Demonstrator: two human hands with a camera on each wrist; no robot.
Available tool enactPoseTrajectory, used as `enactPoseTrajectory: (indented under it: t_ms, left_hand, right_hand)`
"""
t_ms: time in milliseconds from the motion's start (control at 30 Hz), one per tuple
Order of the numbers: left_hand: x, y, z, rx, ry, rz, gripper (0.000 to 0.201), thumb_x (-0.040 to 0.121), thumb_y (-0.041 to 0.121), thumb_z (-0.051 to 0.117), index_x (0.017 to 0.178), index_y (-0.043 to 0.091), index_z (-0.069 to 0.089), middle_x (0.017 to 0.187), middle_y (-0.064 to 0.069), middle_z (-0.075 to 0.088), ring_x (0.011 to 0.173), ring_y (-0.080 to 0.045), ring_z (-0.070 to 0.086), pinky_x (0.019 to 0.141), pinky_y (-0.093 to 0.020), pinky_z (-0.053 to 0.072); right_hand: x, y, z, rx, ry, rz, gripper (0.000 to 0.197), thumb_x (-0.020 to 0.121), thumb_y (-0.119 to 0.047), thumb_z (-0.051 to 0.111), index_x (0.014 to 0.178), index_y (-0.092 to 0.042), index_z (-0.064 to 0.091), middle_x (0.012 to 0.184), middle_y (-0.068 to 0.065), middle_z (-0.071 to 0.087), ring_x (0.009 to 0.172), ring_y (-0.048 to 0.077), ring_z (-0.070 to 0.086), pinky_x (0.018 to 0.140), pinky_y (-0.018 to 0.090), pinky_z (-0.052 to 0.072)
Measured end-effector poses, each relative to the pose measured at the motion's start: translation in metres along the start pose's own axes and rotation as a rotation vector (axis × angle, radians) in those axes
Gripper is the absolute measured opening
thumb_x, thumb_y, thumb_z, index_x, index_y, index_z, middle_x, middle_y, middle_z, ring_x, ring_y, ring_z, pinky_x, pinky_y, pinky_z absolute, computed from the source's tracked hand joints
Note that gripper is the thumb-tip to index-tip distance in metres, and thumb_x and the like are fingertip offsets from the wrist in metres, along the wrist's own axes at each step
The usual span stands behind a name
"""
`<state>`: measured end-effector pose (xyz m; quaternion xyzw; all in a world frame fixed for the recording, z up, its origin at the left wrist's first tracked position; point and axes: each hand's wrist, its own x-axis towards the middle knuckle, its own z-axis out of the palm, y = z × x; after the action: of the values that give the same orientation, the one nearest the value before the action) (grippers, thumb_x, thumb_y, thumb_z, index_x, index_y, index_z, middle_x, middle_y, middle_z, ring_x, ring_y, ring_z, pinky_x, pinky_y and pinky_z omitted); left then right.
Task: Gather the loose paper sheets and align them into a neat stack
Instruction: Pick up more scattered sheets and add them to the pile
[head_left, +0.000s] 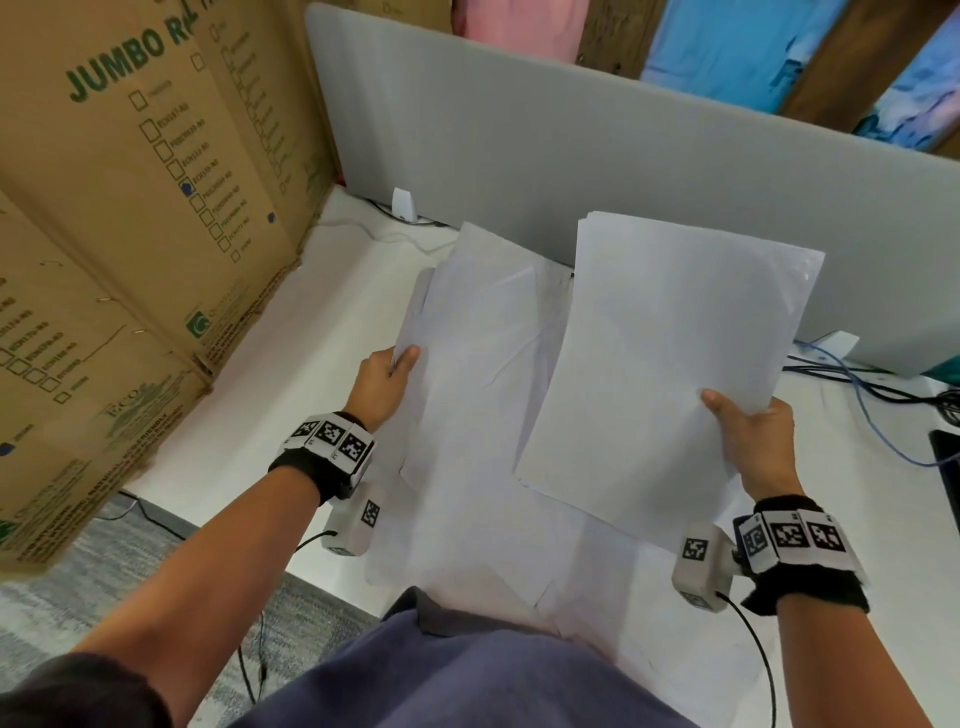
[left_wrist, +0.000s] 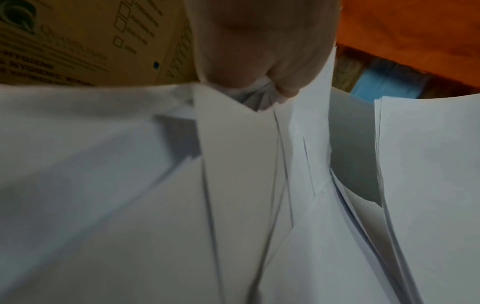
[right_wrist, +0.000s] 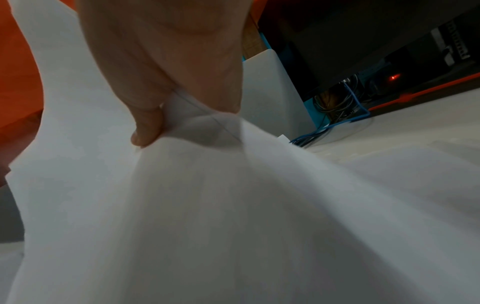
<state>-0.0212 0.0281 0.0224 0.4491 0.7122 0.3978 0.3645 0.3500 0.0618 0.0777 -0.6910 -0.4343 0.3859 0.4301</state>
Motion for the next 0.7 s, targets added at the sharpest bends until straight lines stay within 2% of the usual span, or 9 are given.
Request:
enactPoseTrajectory:
  t_ms: [67,100,133,167,200,300,367,467,700]
  left_hand:
    - [0.003,-0.001,0.0,0.003,0.03,0.006,0.022,0.098,0.025,0.045,0.086,0.008,0.052,0.08,-0.011,0.052,0.079,-0.019,0.048,0.071,-0.026,0.038]
    - [0.004,-0.002,0.0,0.004,0.055,0.021,0.015,0.097,0.019,0.046,0.101,0.007,0.055,0.094,-0.013,0.058,0.089,-0.02,0.052,0.079,-0.026,0.041]
    - [0.004,-0.003,0.0,0.009,0.083,0.037,0.025,0.096,0.012,0.047,0.12,0.007,0.05,0.112,-0.014,0.059,0.101,-0.021,0.054,0.088,-0.025,0.041]
    - [0.004,-0.004,0.0,0.027,0.1,0.054,0.043,0.095,0.006,0.047,0.136,0.01,0.038,0.127,-0.014,0.055,0.111,-0.024,0.053,0.095,-0.024,0.038]
    - [0.002,-0.005,0.001,0.069,0.108,0.061,0.057,0.093,0.001,0.047,0.144,0.014,0.025,0.134,-0.014,0.051,0.115,-0.027,0.052,0.097,-0.023,0.034]
    - [0.0,-0.014,0.008,0.247,0.073,0.027,0.072,0.091,-0.003,0.048,0.149,0.02,0.01,0.135,-0.02,0.049,0.115,-0.036,0.053,0.1,-0.032,0.036]
    - [0.0,-0.022,0.012,0.336,0.02,-0.042,0.075,0.091,0.001,0.05,0.149,0.017,0.005,0.136,-0.022,0.046,0.119,-0.038,0.05,0.103,-0.038,0.035]
    - [0.004,-0.032,0.017,0.362,-0.015,-0.154,0.078,0.091,0.005,0.054,0.149,0.011,0.002,0.14,-0.023,0.041,0.125,-0.038,0.044,0.104,-0.042,0.035]
    - [0.009,-0.042,0.018,0.128,0.102,-0.32,0.072,0.081,0.008,0.069,0.139,0.008,0.027,0.122,-0.021,0.054,0.111,-0.037,0.054,0.095,-0.042,0.044]
  right_hand:
    - [0.0,0.0,0.001,-0.002,0.009,0.01,0.039,0.084,-0.013,0.067,0.116,0.006,0.057,0.101,0.01,0.057,0.09,0.025,0.054,0.079,0.03,0.043]
    - [0.001,0.0,0.0,-0.006,0.014,0.013,0.039,0.084,-0.014,0.067,0.116,0.006,0.057,0.101,0.01,0.057,0.09,0.025,0.054,0.08,0.031,0.042]
    - [0.001,0.001,0.0,-0.008,0.019,0.015,0.039,0.084,-0.014,0.067,0.116,0.006,0.057,0.101,0.01,0.057,0.09,0.025,0.054,0.08,0.031,0.042]
    - [0.001,0.002,0.0,-0.01,0.022,0.017,0.039,0.083,-0.014,0.067,0.115,0.006,0.057,0.101,0.01,0.057,0.09,0.026,0.054,0.08,0.031,0.042]
    - [0.001,0.002,0.0,-0.014,0.024,0.018,0.039,0.083,-0.014,0.067,0.115,0.006,0.057,0.1,0.011,0.057,0.09,0.026,0.054,0.08,0.031,0.042]
    - [0.001,0.003,-0.001,-0.03,0.022,0.013,0.037,0.084,-0.013,0.066,0.113,0.007,0.058,0.099,0.011,0.057,0.089,0.025,0.054,0.079,0.031,0.041]
    - [0.001,0.003,0.0,-0.035,0.021,0.008,0.036,0.085,-0.011,0.066,0.113,0.008,0.058,0.099,0.012,0.057,0.088,0.025,0.054,0.079,0.03,0.04]
    - [0.001,0.003,0.0,-0.047,0.021,0.002,0.035,0.085,-0.012,0.065,0.113,0.008,0.057,0.098,0.012,0.057,0.088,0.025,0.054,0.079,0.03,0.041]
    - [0.005,0.005,0.0,-0.047,0.026,0.001,0.035,0.084,-0.011,0.066,0.112,0.008,0.058,0.097,0.012,0.058,0.087,0.026,0.055,0.078,0.031,0.041]
